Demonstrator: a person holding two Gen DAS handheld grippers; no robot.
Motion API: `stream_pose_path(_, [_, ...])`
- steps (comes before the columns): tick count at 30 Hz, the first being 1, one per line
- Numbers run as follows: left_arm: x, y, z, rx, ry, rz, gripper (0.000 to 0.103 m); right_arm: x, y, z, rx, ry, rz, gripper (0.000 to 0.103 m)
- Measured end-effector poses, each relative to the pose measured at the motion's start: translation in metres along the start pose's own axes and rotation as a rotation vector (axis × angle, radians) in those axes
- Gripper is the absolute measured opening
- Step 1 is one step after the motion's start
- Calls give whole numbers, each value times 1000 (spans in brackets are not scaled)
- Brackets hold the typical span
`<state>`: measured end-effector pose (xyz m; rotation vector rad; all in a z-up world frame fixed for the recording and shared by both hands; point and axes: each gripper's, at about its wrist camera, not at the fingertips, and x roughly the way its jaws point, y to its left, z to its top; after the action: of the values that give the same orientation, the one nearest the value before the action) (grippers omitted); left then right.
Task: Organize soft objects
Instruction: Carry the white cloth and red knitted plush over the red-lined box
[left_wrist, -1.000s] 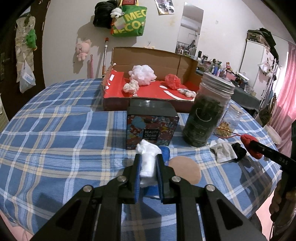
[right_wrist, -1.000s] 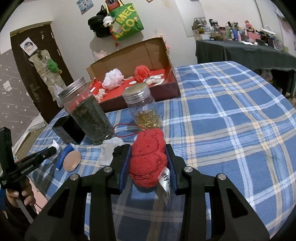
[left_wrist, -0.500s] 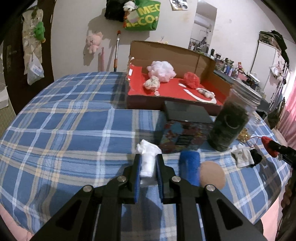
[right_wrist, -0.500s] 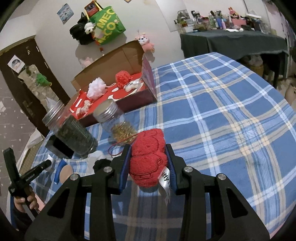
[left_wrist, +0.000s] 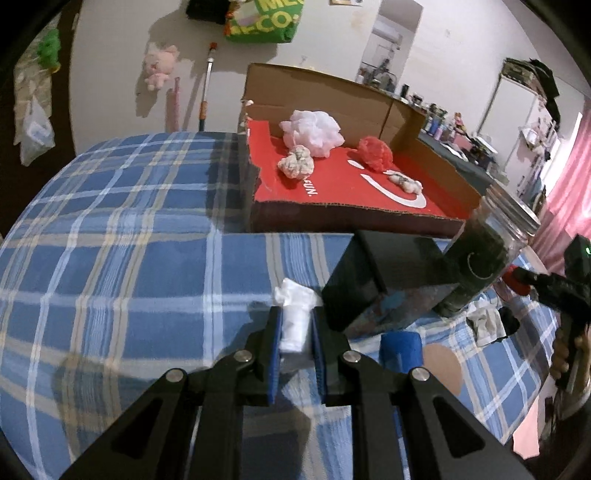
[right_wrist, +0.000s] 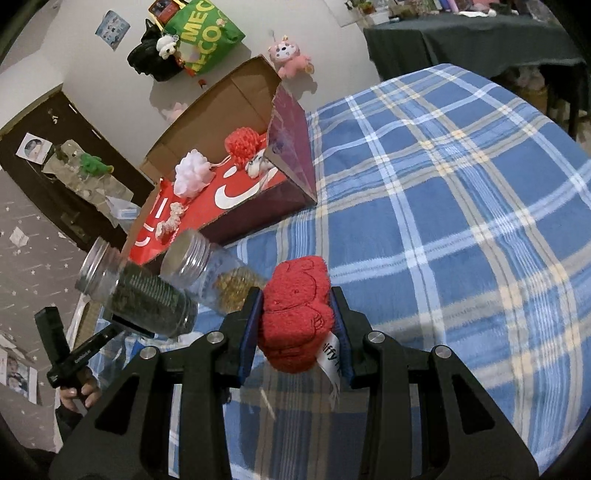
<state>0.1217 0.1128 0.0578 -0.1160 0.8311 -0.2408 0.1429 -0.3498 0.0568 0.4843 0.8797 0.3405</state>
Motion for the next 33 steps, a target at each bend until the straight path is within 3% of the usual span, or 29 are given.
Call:
stream_pose_path(7, [7,7,17,64,18,-51,16,8,-5,20,17,54,53,34])
stream_pose_path(18, [16,2,43,179,58,-102,16,17,10,51,-61,122,62,34])
stream_pose_path(33, [31,-1,76,255,140,-160,16,43,22,89,-82,277,124,34])
